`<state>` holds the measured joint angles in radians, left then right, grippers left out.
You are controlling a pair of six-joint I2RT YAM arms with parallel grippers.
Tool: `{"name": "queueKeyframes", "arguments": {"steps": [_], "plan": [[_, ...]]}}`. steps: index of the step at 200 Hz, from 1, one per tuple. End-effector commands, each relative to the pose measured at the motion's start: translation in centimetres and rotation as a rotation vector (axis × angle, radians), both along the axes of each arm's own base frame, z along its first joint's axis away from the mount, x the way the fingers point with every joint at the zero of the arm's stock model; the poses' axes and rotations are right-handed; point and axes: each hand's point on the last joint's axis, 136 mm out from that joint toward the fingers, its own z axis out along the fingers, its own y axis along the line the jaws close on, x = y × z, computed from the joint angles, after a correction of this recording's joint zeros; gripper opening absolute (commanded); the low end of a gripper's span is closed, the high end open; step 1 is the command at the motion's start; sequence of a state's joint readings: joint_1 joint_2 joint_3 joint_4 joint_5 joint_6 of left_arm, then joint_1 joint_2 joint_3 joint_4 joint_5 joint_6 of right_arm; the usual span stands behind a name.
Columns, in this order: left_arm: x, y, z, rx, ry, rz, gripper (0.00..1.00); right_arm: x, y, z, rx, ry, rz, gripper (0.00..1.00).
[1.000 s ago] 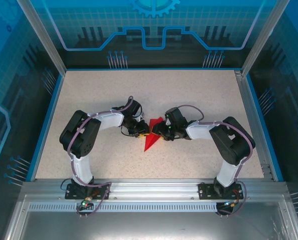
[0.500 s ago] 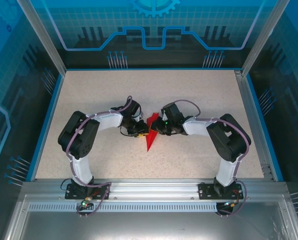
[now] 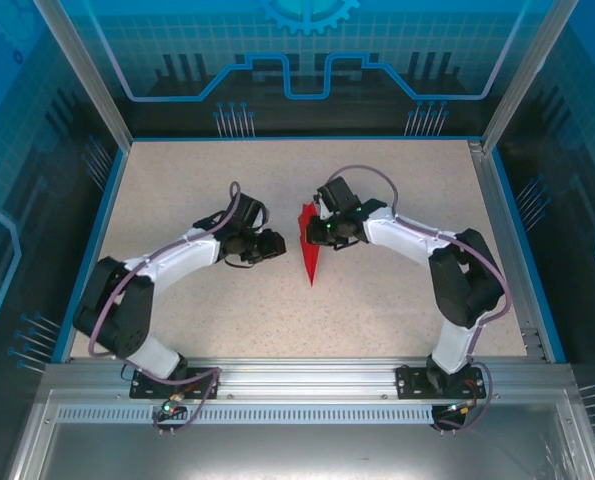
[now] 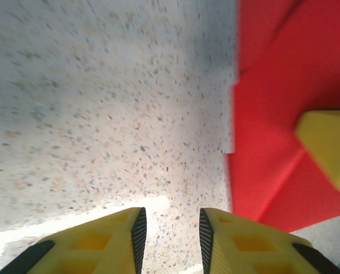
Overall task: Fold a paper plane with a square sheet of paper (pick it up from the middle)
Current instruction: Turn over the paper at the center of the table.
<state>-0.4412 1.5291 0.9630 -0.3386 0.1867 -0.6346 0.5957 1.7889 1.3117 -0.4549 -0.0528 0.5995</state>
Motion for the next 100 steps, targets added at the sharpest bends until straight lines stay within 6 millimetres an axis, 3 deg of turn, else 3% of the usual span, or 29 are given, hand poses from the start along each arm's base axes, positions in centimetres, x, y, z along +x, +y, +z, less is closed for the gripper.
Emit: {"name": "queueKeyframes", "arguments": {"steps": [1, 29, 48, 71, 100], "plan": [[-0.1, 3.2, -0.1, 0.091, -0.027, 0.12, 0.36, -1.4, -6.1, 1.4, -0.389, -0.017, 0.033, 0.1], [-0.2, 5.6, 0.3, 0.128, -0.06, 0.225, 0.38, -1.1, -10.8, 2.9, -0.801, -0.061, -0.026, 0.11], [-0.3, 7.0, 0.6, 0.144, -0.08, 0.29, 0.39, -1.1, -11.2, 3.0, -0.963, -0.062, -0.024, 0.11], [-0.7, 8.9, 0.7, 0.167, -0.091, 0.368, 0.43, -1.2, -9.0, 0.9, -0.991, -0.028, 0.006, 0.11], [-1.4, 10.7, 0.9, 0.202, -0.096, 0.439, 0.47, -2.0, -4.1, -3.1, -0.922, 0.05, 0.06, 0.12]]}}
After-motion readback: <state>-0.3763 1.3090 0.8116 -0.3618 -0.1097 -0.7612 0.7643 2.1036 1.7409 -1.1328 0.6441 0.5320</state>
